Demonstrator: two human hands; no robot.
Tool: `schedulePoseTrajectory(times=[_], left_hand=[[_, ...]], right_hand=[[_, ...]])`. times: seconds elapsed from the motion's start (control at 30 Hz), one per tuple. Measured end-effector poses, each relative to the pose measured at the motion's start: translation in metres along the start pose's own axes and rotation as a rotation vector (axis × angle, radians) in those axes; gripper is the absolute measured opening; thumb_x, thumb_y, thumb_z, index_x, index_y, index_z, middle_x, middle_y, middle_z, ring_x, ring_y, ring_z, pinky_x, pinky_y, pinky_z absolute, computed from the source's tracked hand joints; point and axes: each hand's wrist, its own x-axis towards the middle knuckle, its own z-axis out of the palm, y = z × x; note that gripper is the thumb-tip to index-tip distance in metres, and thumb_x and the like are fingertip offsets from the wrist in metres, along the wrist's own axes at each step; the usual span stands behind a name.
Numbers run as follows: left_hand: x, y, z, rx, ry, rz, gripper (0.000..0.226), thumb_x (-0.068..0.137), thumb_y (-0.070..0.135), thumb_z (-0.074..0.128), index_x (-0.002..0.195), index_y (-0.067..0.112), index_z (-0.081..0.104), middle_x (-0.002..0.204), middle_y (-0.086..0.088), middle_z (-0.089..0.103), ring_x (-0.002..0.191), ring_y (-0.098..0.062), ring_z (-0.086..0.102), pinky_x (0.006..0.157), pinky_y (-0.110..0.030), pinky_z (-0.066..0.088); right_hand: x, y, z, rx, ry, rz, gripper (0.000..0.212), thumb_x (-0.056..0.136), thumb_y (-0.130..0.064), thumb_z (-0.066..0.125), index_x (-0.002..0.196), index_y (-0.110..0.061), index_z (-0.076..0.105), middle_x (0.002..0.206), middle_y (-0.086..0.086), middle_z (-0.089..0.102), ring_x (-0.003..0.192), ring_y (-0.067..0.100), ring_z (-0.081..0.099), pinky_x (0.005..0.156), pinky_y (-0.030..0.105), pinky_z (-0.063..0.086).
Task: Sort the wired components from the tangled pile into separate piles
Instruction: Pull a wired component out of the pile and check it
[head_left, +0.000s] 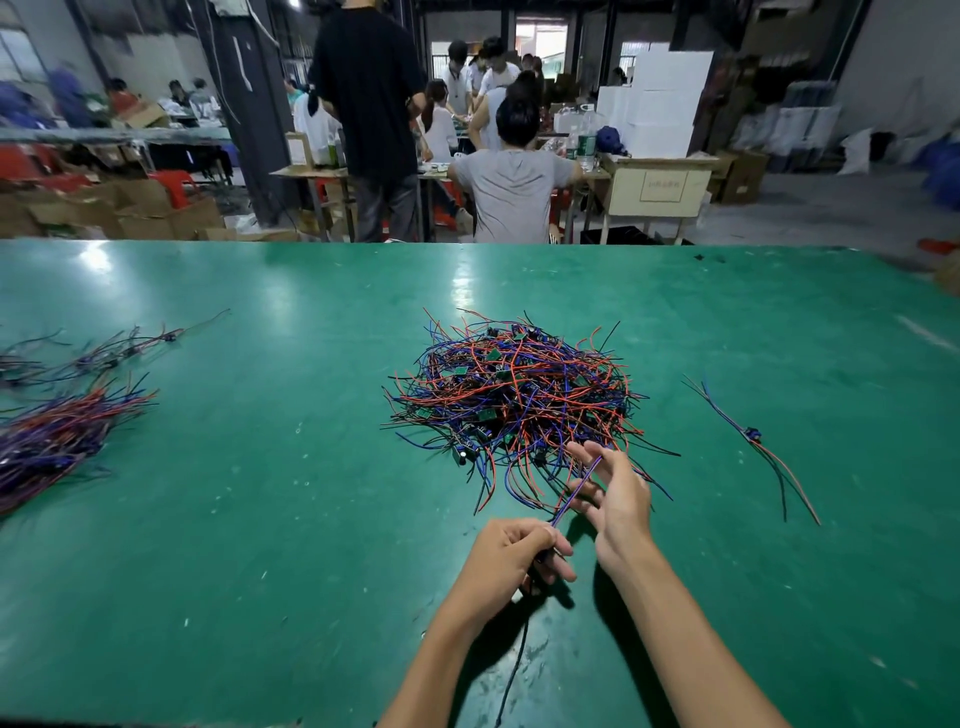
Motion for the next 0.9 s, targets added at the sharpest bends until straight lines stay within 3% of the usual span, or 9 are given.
schedulePoseTrajectory(times=[0.13,0.27,0.43,0.6,0.7,0.8,0.9], left_hand=[[0.000,-0.003,-0.001,-0.088,0.017,-0.004,0.028,0.101,0.010,0.048,0.092,0.008,0.074,0.074,-0.011,0.074,0.052,-0.011,0.056,0.048,-0.018,0.044],[0.000,-0.002,-0.006,-0.073,-0.032,0.015,0.034,0.105,0.025,0.049,0.095,0.009,0.076,0.086,-0.014,0.077,0.050,-0.010,0.051,0.047,-0.017,0.042],[-0.007,-0.006,-0.019,-0.133,-0.084,0.046,0.032,0.099,0.029,0.059,0.113,0.003,0.073,0.099,-0.018,0.077,0.062,-0.010,0.058,0.063,-0.017,0.048],[-0.008,-0.013,-0.022,-0.188,-0.035,0.086,0.024,0.096,0.019,0.066,0.112,0.003,0.074,0.099,-0.020,0.076,0.066,-0.010,0.058,0.066,-0.017,0.049],[-0.009,-0.013,-0.024,-0.177,-0.037,0.111,0.025,0.092,0.014,0.070,0.115,0.005,0.074,0.103,-0.017,0.077,0.069,-0.010,0.059,0.071,-0.019,0.049],[-0.010,-0.014,-0.027,-0.166,-0.045,0.124,0.030,0.087,0.016,0.076,0.116,0.010,0.074,0.104,-0.015,0.077,0.077,-0.012,0.061,0.074,-0.018,0.049],[-0.009,-0.016,-0.027,-0.171,-0.038,0.120,0.027,0.087,0.014,0.077,0.114,0.014,0.076,0.102,-0.014,0.077,0.079,-0.012,0.061,0.076,-0.018,0.049]], right_hand=[[-0.017,0.016,-0.016,-0.162,-0.189,0.033,0.037,0.099,-0.050,0.054,0.106,-0.018,0.073,0.103,-0.001,0.079,0.067,0.016,0.066,0.057,0.028,0.054],[-0.035,0.025,-0.024,-0.373,-0.339,-0.153,0.029,0.087,-0.046,0.071,0.091,-0.019,0.080,0.092,0.010,0.078,0.072,0.017,0.070,0.052,0.024,0.051],[-0.024,0.006,-0.018,-0.283,-0.162,-0.182,0.021,0.096,-0.035,0.067,0.094,-0.016,0.077,0.084,0.008,0.079,0.067,0.018,0.074,0.056,0.027,0.057],[-0.020,-0.010,-0.016,-0.264,-0.178,-0.137,0.022,0.098,-0.036,0.064,0.104,-0.017,0.074,0.090,0.005,0.079,0.071,0.025,0.076,0.054,0.025,0.057],[-0.017,-0.014,-0.019,-0.179,-0.146,-0.117,0.020,0.103,-0.033,0.057,0.104,-0.021,0.072,0.080,-0.004,0.077,0.065,0.023,0.075,0.049,0.026,0.056],[0.000,-0.034,-0.028,-0.169,-0.023,-0.182,0.025,0.107,-0.032,0.049,0.101,-0.026,0.072,0.062,-0.012,0.062,0.052,0.013,0.067,0.042,0.024,0.051],[0.040,-0.070,-0.043,-0.307,0.156,-0.316,0.026,0.107,-0.031,0.048,0.102,-0.025,0.073,0.067,-0.008,0.059,0.041,0.006,0.052,0.039,0.020,0.040]])
